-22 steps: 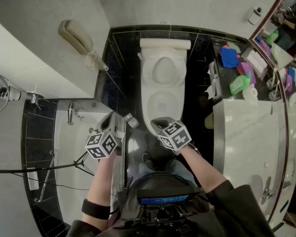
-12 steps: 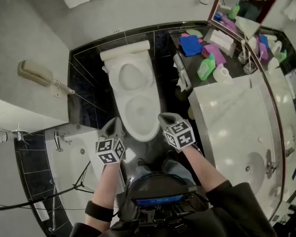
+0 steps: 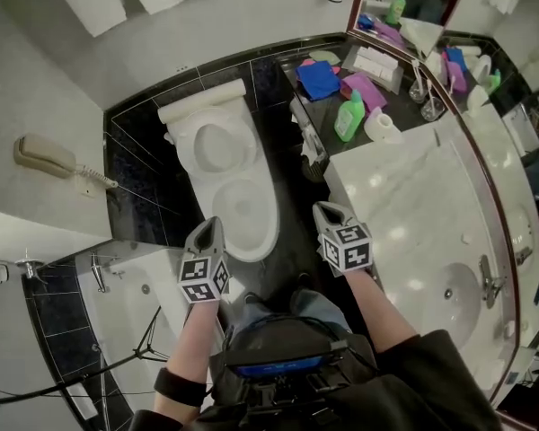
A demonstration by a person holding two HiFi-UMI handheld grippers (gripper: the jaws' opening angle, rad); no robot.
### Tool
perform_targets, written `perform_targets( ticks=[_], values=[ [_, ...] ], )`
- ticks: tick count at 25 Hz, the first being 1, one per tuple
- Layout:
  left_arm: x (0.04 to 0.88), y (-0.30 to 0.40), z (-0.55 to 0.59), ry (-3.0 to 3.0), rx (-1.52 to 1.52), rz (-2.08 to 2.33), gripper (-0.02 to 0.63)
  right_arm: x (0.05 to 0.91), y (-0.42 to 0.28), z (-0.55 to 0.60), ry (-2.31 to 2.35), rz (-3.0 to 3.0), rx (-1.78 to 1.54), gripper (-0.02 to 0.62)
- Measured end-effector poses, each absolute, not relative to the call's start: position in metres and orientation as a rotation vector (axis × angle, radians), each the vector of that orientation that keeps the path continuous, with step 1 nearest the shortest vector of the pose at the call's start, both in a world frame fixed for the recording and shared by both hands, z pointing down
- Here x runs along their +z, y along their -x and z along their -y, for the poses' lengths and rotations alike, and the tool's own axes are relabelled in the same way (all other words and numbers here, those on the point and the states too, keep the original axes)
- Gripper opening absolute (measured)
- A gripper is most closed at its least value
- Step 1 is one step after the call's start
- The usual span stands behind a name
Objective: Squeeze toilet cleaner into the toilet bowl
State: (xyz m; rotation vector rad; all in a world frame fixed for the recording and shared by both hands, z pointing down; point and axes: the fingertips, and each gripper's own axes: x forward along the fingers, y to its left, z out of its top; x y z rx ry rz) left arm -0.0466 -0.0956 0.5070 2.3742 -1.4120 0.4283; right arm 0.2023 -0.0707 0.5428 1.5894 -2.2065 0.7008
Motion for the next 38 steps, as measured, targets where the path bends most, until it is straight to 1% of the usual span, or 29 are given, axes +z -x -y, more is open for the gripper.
perform_targets(
  ticks=[6,7,12,16,18,21,23,24,25,27,29,30,32,37,38],
  values=[
    [0.502,0.042,0.108,-2.438,0.417,1.289,0.000,0.544,-0.210,0.080,-1.708,2.181,0.697,0.009],
    [0.500,0.040,0.111,-2.452,0.409,1.262,0.000,0.543,-0.211,0.083,-1.732,2.178,0.689,0.027],
    [0.491,0.012,0.125,-2.552,0.408,1.115,0.000,0.536,-0.223,0.099,-1.820,2.146,0.647,0.043],
    [0.490,-0.014,0.139,-2.571,0.403,1.065,0.000,0.542,-0.248,0.122,-1.865,2.110,0.610,0.069],
    [0.495,-0.033,0.145,-2.575,0.408,1.039,0.000,0.552,-0.269,0.136,-1.876,2.094,0.604,0.109],
    [0.506,-0.061,0.163,-2.566,0.422,1.040,0.000,0.568,-0.307,0.166,-1.890,2.079,0.595,0.109],
    [0.517,-0.083,0.178,-2.539,0.430,1.056,0.000,0.579,-0.331,0.189,-1.866,2.072,0.592,0.155],
    [0.522,-0.095,0.183,-2.529,0.440,1.055,0.000,0.586,-0.342,0.198,-1.848,2.069,0.597,0.161],
    [0.527,-0.108,0.187,-2.526,0.455,1.047,0.000,0.593,-0.353,0.205,-1.833,2.064,0.606,0.182],
    [0.533,-0.134,0.197,-2.532,0.474,1.025,0.000,0.605,-0.371,0.219,-1.813,2.045,0.603,0.241],
    [0.536,-0.158,0.210,-2.539,0.479,1.005,0.000,0.613,-0.388,0.238,-1.804,2.036,0.569,0.332],
    [0.539,-0.169,0.215,-2.542,0.485,0.995,0.000,0.617,-0.394,0.247,-1.803,2.035,0.550,0.360],
    [0.544,-0.189,0.224,-2.549,0.498,0.978,0.000,0.621,-0.404,0.262,-1.808,2.040,0.533,0.385],
    [0.558,-0.230,0.252,-2.569,0.522,0.950,0.000,0.642,-0.429,0.298,-1.844,2.051,0.492,0.385],
    [0.561,-0.236,0.258,-2.570,0.529,0.948,0.000,0.646,-0.431,0.304,-1.847,2.058,0.488,0.402]
  ],
)
